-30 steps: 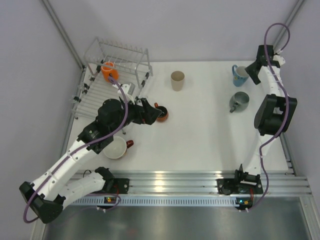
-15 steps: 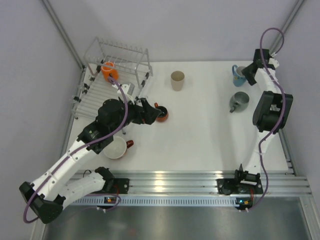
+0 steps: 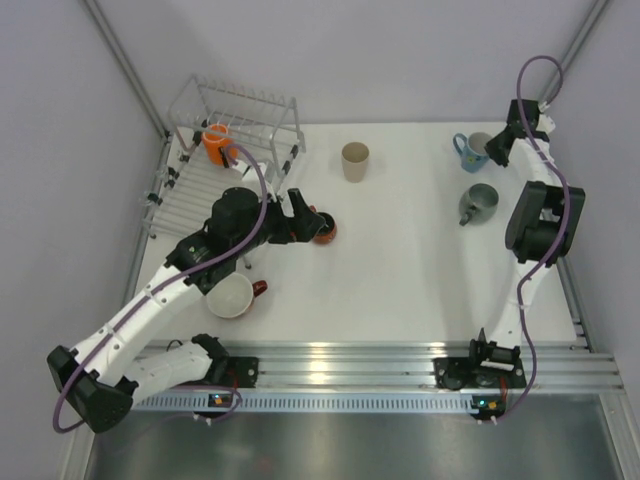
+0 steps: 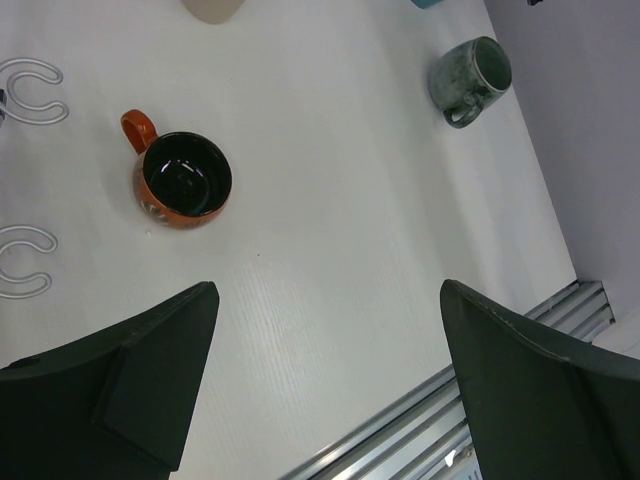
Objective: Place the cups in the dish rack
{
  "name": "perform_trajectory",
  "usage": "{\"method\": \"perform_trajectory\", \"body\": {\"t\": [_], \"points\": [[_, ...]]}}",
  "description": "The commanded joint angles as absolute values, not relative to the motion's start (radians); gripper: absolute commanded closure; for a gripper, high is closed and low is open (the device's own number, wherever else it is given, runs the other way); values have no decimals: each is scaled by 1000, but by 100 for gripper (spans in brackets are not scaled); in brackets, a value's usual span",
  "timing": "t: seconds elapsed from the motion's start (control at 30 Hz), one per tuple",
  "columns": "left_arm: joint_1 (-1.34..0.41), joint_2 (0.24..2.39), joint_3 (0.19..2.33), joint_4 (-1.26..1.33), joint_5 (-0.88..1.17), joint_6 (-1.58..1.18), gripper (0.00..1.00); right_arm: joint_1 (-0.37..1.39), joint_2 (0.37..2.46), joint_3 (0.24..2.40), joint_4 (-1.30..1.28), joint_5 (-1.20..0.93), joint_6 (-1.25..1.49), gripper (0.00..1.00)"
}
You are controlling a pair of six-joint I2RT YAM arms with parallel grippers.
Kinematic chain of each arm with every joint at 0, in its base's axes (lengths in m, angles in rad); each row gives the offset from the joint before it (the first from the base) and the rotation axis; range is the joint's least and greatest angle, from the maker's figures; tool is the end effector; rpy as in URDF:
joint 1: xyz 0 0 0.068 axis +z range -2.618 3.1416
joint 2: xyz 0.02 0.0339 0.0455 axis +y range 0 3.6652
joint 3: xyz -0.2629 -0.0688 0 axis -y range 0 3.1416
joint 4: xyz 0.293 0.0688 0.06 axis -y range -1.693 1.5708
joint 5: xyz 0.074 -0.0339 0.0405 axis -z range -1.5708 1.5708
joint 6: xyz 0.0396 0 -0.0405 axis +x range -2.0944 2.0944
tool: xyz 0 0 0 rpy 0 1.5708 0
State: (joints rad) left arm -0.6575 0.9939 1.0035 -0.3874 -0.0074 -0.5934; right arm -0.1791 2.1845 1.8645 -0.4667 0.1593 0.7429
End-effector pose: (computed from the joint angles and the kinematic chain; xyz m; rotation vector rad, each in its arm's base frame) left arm 0.2175 -0.1676 0.3548 0.0602 2.0381 -0.8044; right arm 0.5384 -0.1039 0.2131 1.1126 2.0661 0.0899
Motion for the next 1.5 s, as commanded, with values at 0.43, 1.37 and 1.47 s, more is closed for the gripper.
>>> {"method": "perform_trajectory", "body": {"t": [0.43,1.37,1.47], "points": [[-646,1034,1107,-425,129,-623,7,-183,1970,1698,-161,60,528,100],[-440,1259,1259,-9,790,-1055,12,290,1085,996,543,-98,117,100],[-440,1259,1249,23,796,-1072,12,339,1045,963,549,-101,121,100]]}}
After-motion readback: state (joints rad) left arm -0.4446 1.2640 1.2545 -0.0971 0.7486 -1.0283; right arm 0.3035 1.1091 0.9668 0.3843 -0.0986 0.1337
